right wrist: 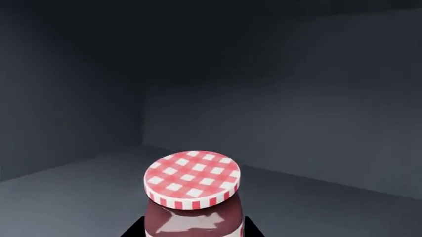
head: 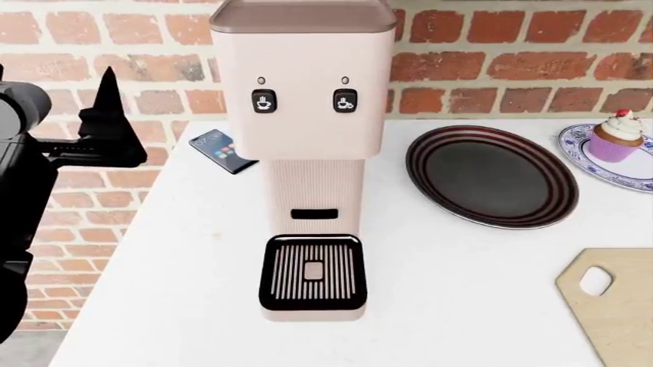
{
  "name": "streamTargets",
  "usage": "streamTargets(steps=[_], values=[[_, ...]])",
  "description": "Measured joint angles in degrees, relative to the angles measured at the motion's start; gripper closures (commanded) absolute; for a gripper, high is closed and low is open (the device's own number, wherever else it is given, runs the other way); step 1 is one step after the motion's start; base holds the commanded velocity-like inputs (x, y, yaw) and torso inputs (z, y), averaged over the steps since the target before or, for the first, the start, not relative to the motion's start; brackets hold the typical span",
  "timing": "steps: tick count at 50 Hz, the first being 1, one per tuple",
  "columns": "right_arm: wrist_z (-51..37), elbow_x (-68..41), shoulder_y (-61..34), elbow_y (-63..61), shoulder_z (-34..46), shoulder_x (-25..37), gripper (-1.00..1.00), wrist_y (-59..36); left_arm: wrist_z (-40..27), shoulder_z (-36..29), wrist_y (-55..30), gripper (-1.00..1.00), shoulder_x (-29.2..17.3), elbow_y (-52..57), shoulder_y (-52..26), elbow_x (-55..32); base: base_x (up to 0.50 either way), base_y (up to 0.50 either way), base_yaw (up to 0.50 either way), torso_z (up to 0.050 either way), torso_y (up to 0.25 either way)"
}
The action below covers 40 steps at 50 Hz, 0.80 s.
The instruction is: From the different types of pastries on the counter, select a croissant and place it on the cutting board. Then retrieve a jar of jam from the cabinet and place it alongside the croissant on the cutting board.
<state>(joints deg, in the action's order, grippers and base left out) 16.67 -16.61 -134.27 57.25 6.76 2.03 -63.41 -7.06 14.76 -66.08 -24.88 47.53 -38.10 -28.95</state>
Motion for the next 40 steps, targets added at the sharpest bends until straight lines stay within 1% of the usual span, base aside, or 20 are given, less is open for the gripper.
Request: streamTargets(steps=[6, 15, 40], values=[[1.9, 5.1, 0.0, -3.8, -3.4, 2.1, 1.0, -1.7, -0.3, -0.3, -0.2, -1.0, 0.0, 0.0, 0.0, -0.1, 0.0, 0.0, 0.01, 0.0, 0.0], [4.4, 10.3, 0.1, -8.4, -5.7, 5.2, 1.0, -3.5, -0.6, -0.5, 0.1, -1.0, 0.0, -0.1, -0.1, -0.3, 0.0, 0.01, 0.0, 0.0, 0.0], [11.5, 19.8, 0.0, -21.7, -6.5, 13.4, 1.0, -10.2, -1.6, -0.4, -0.8, -1.0, 0.0, 0.6, -0.1, -1.4, 0.0, 0.01, 0.0, 0.0, 0.0]])
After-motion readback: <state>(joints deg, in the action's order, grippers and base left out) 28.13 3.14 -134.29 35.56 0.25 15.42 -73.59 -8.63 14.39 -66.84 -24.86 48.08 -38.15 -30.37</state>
